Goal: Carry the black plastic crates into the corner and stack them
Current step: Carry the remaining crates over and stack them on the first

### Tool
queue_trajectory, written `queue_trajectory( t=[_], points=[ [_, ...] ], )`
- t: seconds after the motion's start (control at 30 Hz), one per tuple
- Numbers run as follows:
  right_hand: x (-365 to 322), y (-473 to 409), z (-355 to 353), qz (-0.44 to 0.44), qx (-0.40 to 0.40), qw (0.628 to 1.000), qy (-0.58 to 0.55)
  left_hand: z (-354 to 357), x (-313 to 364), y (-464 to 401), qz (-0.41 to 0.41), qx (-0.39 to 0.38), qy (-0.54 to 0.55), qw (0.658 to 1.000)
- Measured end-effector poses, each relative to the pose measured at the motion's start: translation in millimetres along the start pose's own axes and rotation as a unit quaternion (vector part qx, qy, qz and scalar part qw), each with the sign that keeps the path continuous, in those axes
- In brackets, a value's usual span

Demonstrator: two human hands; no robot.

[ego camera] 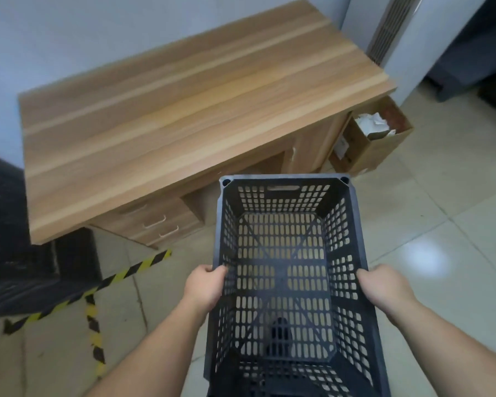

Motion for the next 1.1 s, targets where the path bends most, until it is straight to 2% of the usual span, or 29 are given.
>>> queue_trajectory(
  t=[0.33,0.53,0.83,0.97,1.1],
  points=[
    [-34,121,54,-0.093,-0.008,0.994,0.062,-104,-115,90,-0.036,0.073,0.084,0.993],
    [-70,198,83,-0.162,-0.057,0.979,0.113,-179,-174,138,-0.071,0.129,0.112,0.983],
    [-141,307,111,-0.260,-0.153,0.946,0.122,-274,-223,220,-0.115,0.247,0.173,0.947],
    [-173,367,114,-0.321,-0.166,0.922,0.142,-307,-233,266,-0.128,0.294,0.216,0.922],
    [-209,421,114,-0.375,-0.161,0.898,0.162,-352,-247,299,-0.125,0.313,0.233,0.912]
  ],
)
Point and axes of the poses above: each hand's wrist, its own y-axis away from the middle knuckle, its own z-axis out of the palm, x = y × z, the point moved 3 cm from there along -y, towards the middle knuckle, and after that the axes turned 9 degrees about z, right-handed, at the moved point
